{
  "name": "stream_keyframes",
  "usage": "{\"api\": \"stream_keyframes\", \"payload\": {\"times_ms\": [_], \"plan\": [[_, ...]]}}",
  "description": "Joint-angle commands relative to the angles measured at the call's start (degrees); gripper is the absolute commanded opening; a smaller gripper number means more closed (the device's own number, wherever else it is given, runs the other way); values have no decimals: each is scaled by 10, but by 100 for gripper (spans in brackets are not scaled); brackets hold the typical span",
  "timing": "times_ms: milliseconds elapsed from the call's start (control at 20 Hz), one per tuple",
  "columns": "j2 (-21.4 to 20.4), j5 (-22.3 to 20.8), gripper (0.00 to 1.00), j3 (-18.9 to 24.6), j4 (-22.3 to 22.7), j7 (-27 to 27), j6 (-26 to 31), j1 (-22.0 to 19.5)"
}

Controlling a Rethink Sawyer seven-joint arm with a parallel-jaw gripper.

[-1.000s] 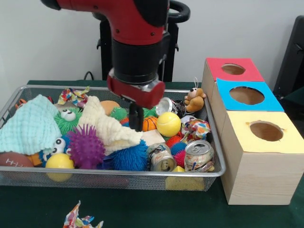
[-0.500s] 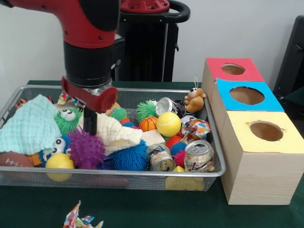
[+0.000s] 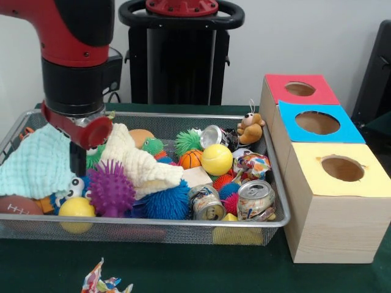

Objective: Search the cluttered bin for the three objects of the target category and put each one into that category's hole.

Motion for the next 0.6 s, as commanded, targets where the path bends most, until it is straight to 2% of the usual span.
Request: {"api": "stream_keyframes", "payload": {"times_ms": [50, 600], "plan": [[8, -40, 0, 33, -7, -146, 71, -19], [10, -85, 0, 31, 25, -171, 60, -63]]}}
